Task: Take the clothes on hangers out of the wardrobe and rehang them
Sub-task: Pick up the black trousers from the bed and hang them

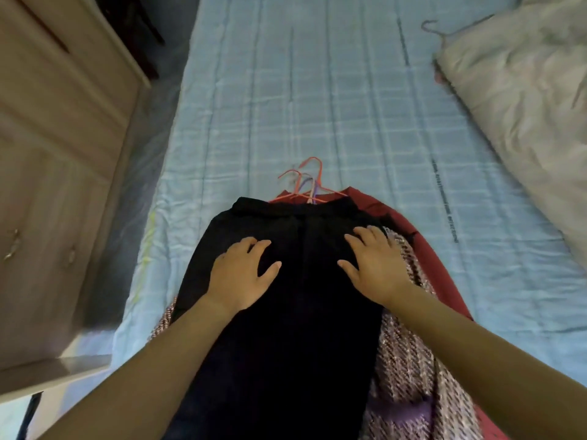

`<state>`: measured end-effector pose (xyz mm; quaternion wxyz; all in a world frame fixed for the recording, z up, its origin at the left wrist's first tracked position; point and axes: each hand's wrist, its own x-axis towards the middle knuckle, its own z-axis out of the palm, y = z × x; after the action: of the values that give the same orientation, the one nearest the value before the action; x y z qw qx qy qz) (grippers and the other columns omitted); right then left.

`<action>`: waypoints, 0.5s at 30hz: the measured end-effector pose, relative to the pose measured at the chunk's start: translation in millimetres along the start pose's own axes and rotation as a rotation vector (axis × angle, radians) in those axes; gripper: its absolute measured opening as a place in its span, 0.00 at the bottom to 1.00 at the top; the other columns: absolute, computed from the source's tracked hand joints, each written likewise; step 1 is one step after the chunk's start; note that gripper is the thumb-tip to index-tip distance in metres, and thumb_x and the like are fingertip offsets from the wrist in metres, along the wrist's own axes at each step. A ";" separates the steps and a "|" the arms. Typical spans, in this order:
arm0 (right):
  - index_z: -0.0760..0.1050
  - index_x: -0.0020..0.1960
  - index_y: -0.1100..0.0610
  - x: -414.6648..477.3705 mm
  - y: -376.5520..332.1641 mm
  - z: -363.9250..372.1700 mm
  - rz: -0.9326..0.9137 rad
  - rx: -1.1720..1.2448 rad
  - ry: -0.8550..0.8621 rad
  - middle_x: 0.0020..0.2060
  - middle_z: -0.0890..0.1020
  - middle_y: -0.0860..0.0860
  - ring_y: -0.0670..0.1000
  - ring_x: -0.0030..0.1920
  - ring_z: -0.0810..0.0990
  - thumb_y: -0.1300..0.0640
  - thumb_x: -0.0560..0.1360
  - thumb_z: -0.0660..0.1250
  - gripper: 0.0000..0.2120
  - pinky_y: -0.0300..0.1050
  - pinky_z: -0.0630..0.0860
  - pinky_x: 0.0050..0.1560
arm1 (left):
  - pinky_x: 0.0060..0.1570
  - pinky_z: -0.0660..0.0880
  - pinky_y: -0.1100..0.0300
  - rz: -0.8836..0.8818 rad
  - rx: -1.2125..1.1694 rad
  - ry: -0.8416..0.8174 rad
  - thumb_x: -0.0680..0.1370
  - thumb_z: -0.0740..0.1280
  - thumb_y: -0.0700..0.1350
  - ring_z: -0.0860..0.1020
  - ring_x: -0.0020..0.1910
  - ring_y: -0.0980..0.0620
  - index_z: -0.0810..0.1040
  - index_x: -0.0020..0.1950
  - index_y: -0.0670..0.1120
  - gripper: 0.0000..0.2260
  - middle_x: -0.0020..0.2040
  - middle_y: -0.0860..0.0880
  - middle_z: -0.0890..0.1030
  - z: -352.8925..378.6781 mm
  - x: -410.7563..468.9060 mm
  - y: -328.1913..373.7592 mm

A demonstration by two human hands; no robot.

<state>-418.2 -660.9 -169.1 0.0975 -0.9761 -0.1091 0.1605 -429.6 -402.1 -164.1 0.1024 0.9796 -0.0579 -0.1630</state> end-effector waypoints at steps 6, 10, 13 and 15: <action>0.58 0.74 0.58 92.7 36.4 27.8 0.060 0.042 0.017 0.73 0.60 0.57 0.59 0.73 0.56 0.43 0.77 0.58 0.30 0.59 0.59 0.69 | 0.68 0.58 0.38 -0.089 0.056 0.094 0.75 0.48 0.64 0.60 0.74 0.45 0.65 0.73 0.51 0.30 0.74 0.46 0.62 42.3 56.7 -20.1; 0.55 0.74 0.57 133.3 45.8 46.5 0.080 0.205 -0.006 0.72 0.61 0.57 0.59 0.69 0.63 0.43 0.78 0.55 0.30 0.57 0.68 0.63 | 0.68 0.59 0.36 -0.181 0.030 0.162 0.79 0.58 0.56 0.62 0.72 0.43 0.65 0.73 0.49 0.24 0.74 0.45 0.64 45.3 100.2 -40.4; 0.54 0.75 0.54 152.6 53.0 53.6 0.124 0.242 -0.048 0.70 0.64 0.57 0.59 0.67 0.66 0.43 0.79 0.54 0.28 0.58 0.69 0.61 | 0.68 0.58 0.36 -0.214 0.026 0.114 0.79 0.57 0.56 0.60 0.73 0.42 0.62 0.74 0.48 0.25 0.75 0.44 0.61 46.0 128.6 -54.5; 0.55 0.75 0.53 158.9 57.5 57.4 0.152 0.320 -0.093 0.67 0.68 0.58 0.60 0.65 0.68 0.44 0.79 0.54 0.27 0.59 0.70 0.60 | 0.68 0.59 0.37 -0.226 0.023 0.060 0.80 0.55 0.56 0.61 0.72 0.43 0.60 0.75 0.49 0.25 0.75 0.45 0.60 48.4 139.7 -61.8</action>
<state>-280.0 -668.3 -281.8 0.2340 -0.9452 -0.0126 0.2275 -309.4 -371.3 -265.3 0.0739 0.9854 0.0539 -0.1433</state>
